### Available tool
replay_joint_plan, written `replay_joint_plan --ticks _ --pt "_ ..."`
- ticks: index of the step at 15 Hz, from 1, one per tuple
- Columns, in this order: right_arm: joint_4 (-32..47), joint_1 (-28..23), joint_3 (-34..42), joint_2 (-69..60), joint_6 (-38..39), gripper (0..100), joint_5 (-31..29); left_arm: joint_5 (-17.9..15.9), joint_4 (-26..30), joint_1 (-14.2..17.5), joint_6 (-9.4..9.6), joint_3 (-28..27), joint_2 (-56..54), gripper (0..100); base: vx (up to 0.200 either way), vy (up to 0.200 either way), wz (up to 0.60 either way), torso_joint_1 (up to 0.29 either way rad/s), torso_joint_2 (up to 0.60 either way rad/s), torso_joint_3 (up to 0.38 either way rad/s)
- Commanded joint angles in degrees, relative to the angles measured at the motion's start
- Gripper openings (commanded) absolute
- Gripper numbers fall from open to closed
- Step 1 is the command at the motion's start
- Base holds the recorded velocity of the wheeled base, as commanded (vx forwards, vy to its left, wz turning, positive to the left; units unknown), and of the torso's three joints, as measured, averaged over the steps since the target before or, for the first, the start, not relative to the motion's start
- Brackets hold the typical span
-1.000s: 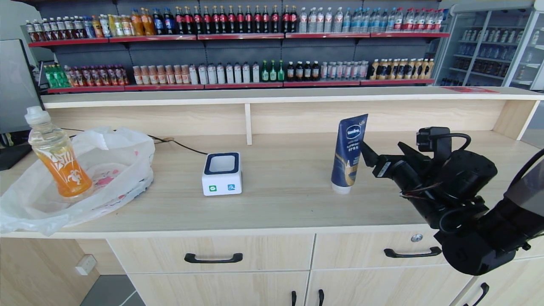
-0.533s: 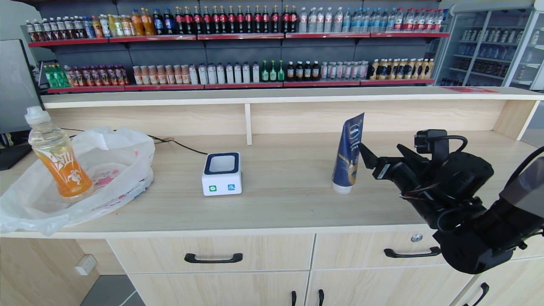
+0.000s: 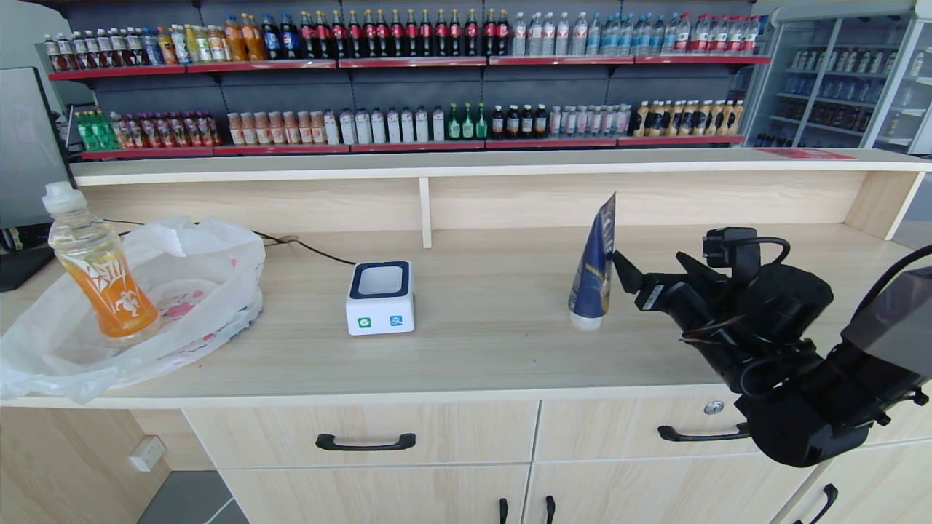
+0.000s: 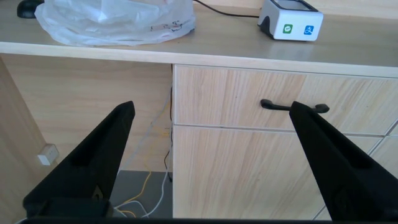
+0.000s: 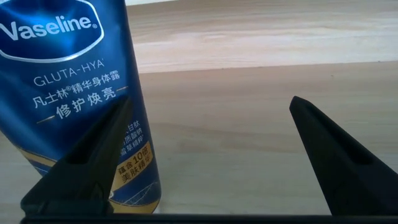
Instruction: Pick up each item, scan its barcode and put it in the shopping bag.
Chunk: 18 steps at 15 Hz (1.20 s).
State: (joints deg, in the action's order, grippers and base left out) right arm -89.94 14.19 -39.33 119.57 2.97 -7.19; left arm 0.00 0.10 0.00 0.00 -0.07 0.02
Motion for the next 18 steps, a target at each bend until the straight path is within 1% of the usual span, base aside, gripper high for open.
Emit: replay_joint_plan --ticks 1,18 --pt "-0.06 -0.04 -0.14 0.49 0.01 100 0.16 0.0 -0.01 0.0 0.0 -0.01 -0.02 100 0.0 0.0 0.0 0.0 0.0 0.0" --pt "-0.06 -0.48 -1.37 2.6 0.37 100 1.39 0.0 -0.01 0.09 0.0 -0.01 -0.02 100 0.0 0.0 0.0 0.0 0.0 0.0"
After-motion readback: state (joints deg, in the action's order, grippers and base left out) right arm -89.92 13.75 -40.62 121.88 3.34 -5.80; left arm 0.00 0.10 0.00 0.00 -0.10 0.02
